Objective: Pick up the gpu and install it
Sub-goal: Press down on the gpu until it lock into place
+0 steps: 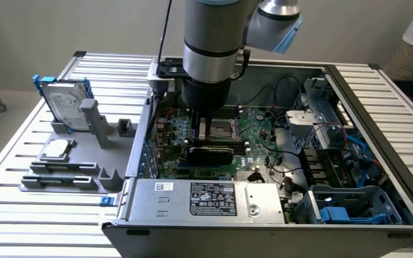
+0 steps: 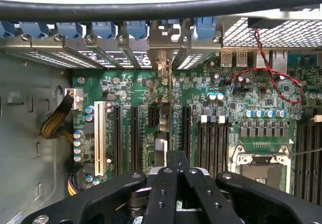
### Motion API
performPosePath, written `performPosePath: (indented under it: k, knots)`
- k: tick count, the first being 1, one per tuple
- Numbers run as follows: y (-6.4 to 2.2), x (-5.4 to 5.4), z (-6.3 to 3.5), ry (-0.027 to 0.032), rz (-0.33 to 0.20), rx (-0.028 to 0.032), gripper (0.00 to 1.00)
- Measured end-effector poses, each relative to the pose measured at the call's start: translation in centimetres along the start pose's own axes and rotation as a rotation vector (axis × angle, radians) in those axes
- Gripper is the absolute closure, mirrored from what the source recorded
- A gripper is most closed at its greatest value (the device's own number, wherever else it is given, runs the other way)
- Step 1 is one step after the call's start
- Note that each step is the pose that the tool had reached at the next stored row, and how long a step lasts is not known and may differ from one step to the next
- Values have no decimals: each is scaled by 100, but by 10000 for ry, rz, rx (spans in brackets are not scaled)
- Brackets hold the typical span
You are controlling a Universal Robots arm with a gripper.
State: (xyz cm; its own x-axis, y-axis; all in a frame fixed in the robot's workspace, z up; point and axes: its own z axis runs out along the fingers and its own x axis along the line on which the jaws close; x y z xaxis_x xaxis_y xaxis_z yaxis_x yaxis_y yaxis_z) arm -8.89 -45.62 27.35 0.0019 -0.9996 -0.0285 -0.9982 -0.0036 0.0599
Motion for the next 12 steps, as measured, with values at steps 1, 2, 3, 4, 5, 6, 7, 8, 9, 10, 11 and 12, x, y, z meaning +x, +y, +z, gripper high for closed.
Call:
performPosePath:
  k: [1,2,3,4,5,6,7,8,9,10,11,12]
  knots:
    - [0,-2,2,0,0,0,89]
    - [-1,-4,4,-1,-1,0,89]
    - [-1,-5,6,1,-1,-1,89]
    - [-1,-5,10,2,-1,-1,89]
    - [-1,-5,15,1,-1,0,89]
    - [-2,-5,21,2,-1,0,89]
    - [-2,-6,27,2,-1,-1,89]
    - [-2,-7,30,3,-1,-2,89]
    - [-2,-9,33,5,0,-3,89]
    - [-2,-10,35,4,0,-2,89]
    - [-2,-12,39,3,0,-2,89]
    - [-3,-13,43,4,0,-2,89]
